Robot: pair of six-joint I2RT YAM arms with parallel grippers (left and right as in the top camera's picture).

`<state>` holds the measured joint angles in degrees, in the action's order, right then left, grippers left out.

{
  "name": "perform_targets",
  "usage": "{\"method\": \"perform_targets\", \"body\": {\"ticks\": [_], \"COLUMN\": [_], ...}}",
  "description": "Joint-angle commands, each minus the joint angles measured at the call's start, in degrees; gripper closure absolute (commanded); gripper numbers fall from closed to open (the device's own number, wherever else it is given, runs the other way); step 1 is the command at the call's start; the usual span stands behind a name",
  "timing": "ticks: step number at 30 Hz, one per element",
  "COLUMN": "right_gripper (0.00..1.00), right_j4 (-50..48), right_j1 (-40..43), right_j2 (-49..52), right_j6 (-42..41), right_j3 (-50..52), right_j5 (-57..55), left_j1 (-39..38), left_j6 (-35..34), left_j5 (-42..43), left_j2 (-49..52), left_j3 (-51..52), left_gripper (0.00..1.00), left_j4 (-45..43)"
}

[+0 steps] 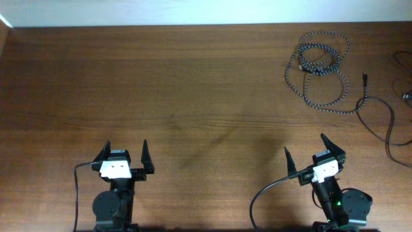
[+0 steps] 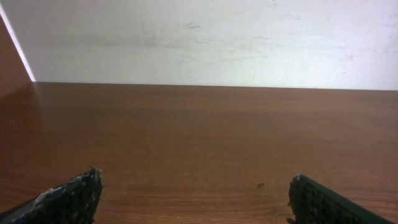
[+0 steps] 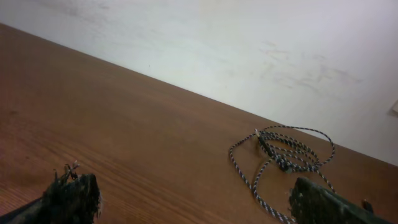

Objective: Untangle cables

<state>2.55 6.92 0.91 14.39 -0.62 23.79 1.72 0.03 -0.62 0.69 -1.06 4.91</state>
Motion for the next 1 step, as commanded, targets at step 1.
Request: {"method": "perform_targets", "body": {"ticks": [1], "right_gripper": [0.01], "right_j4": [0.31], "right_j1": [-0.63], "right_j2": [-0.61], "right_j6": [0.2], "right_j3": [0.31], "right_j5": [-0.5], "left_j1": [-0.22], "left_j6": [0.9], "left_j5": [0.44], "left_j2": [-0.33], "left_j3": [0.55], "left_gripper": [0.01], "left_j4": [-0.17]}}
